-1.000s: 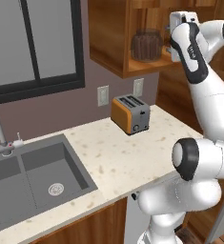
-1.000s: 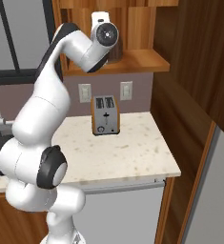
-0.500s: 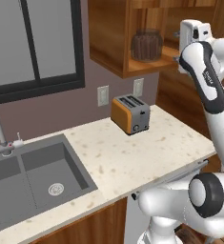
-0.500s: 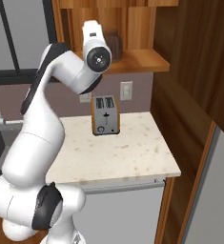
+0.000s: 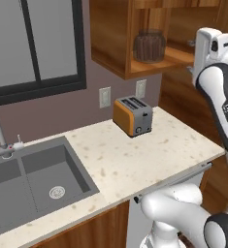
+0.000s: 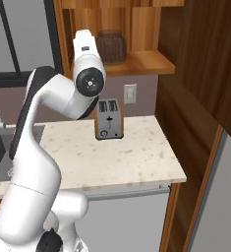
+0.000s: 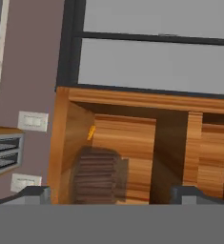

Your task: Pick the candle and jar from the dining table and place them in the open cabinet. Close the cabinet after placing the objects.

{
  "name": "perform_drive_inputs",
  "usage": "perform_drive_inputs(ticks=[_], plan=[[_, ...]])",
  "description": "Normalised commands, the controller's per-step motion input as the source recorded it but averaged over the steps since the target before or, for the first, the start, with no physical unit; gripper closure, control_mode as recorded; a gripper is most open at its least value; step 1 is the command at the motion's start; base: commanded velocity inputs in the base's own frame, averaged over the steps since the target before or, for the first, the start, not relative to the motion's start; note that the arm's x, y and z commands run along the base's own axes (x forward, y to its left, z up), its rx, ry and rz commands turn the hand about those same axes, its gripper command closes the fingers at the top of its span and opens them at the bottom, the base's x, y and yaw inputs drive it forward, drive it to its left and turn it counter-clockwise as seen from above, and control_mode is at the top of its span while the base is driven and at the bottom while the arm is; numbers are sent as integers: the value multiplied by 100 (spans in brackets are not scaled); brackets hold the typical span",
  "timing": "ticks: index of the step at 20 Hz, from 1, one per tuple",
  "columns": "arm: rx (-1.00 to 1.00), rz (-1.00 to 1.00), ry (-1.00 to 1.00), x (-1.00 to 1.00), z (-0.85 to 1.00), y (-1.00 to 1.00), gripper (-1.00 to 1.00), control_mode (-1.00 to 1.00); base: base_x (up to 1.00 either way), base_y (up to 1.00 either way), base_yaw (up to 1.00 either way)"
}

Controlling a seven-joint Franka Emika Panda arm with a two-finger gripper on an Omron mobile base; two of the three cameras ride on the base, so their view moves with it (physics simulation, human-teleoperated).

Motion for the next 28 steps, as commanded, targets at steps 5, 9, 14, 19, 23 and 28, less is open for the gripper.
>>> perform_drive_inputs(ticks=[5, 9, 14, 19, 23, 28], plan=[[0, 0, 2, -75, 2, -2, -100, -100, 0, 0, 0], [0, -2, 7, -71, 4, -3, -100, -100, 0, 0, 0], [0, -4, 9, -61, -2, 0, -100, -100, 0, 0, 0], [0, -4, 6, -54, -8, 0, -100, -100, 0, 0, 0], [0, -3, 1, -56, -7, 0, -100, -100, 0, 0, 0], [-1, 1, 0, -30, -31, 3, -100, 100, -18, 9, 3]])
